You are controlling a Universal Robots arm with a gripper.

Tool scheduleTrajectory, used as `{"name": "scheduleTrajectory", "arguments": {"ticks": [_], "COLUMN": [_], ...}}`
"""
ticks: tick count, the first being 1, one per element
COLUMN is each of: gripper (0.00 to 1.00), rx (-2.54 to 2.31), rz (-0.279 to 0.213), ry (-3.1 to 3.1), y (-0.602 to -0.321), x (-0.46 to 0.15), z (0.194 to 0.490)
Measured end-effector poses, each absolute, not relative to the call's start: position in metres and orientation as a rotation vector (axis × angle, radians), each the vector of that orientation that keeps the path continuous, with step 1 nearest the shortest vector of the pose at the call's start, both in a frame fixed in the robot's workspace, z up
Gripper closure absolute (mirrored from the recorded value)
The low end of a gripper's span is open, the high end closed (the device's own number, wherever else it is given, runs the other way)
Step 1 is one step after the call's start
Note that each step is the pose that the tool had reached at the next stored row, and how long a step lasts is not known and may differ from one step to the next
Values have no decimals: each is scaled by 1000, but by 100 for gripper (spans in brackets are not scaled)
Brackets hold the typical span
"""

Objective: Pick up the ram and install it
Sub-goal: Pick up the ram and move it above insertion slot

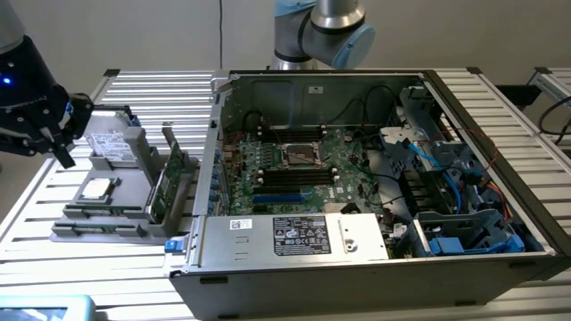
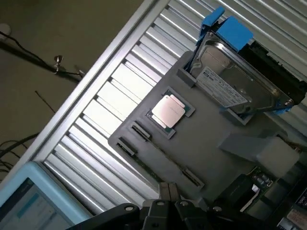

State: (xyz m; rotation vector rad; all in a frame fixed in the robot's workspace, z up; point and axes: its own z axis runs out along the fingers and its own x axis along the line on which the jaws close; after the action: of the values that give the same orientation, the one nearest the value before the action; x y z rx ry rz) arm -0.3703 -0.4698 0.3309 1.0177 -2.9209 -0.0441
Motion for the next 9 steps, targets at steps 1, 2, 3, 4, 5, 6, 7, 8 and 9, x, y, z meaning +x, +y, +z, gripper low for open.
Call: {"name": "scheduleTrajectory", "arguments": {"ticks": [1,2,3,4,5,6,7,8,9], "gripper": [89,89,89,89,89,89,89,89,89], "rx": [1042,1069,1097,1122,1149,1174,1201,1227,1253], "rz": [-43,-43,-42,-41,-41,-40,-39,-39,-38], "ry": [-2912,-2902,-2891,-2881,-2870,-2860,-2849,-2837,-2826], "y": [-470,-470,-470,-470,-470,-470,-470,-470,-470], "x": [-370,-370,-370,-370,-370,-370,-370,-370,-370], "z": [331,331,331,330,330,330,330,330,330]}}
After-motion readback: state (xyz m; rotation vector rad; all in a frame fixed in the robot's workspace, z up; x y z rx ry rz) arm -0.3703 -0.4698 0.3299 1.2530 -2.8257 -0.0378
